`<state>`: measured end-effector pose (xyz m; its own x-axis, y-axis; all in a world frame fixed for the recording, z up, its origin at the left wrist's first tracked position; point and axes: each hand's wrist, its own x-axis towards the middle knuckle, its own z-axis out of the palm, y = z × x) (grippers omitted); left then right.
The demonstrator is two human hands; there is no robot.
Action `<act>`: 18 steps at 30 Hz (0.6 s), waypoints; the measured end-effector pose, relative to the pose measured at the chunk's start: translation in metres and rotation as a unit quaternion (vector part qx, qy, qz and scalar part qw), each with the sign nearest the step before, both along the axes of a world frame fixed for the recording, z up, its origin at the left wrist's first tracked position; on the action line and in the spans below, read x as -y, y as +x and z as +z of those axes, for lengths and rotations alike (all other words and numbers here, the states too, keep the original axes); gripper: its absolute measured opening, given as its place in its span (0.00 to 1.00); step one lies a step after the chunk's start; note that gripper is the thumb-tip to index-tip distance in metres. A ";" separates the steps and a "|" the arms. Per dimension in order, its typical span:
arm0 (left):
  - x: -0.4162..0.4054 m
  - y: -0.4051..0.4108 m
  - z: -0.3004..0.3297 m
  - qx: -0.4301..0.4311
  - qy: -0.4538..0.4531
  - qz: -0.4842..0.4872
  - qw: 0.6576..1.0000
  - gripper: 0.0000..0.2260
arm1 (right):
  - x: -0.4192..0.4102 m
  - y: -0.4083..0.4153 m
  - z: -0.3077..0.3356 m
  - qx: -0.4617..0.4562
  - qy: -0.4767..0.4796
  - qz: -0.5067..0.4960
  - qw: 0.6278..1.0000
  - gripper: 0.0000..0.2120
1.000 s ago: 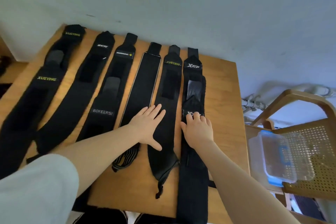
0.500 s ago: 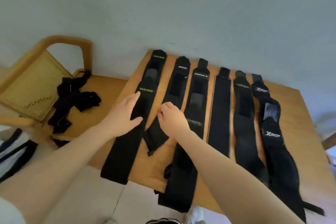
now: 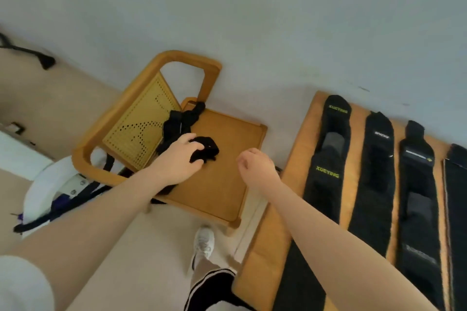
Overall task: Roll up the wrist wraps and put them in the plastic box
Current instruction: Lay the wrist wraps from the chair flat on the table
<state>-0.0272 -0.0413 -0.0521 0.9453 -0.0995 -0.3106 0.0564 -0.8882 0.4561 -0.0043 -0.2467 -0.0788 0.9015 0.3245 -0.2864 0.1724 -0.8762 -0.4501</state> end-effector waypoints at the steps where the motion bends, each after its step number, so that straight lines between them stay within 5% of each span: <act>1: -0.013 0.016 -0.008 0.000 0.017 -0.006 1.000 0.19 | -0.012 0.020 -0.013 -0.018 0.010 -0.004 1.000 0.14; 8: -0.079 0.094 -0.071 -0.088 0.081 -0.049 0.992 0.19 | -0.088 0.094 -0.092 -0.169 0.022 -0.036 0.985 0.14; 18: -0.139 0.169 -0.185 -0.121 0.082 -0.059 0.987 0.23 | -0.142 0.142 -0.184 -0.212 0.071 -0.205 0.953 0.17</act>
<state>0.1420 0.0974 -0.2374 0.8263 -0.1342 -0.5471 0.0373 -0.9560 0.2909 0.1377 -0.1050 -0.2623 0.7736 0.0322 -0.6329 -0.3955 -0.7557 -0.5219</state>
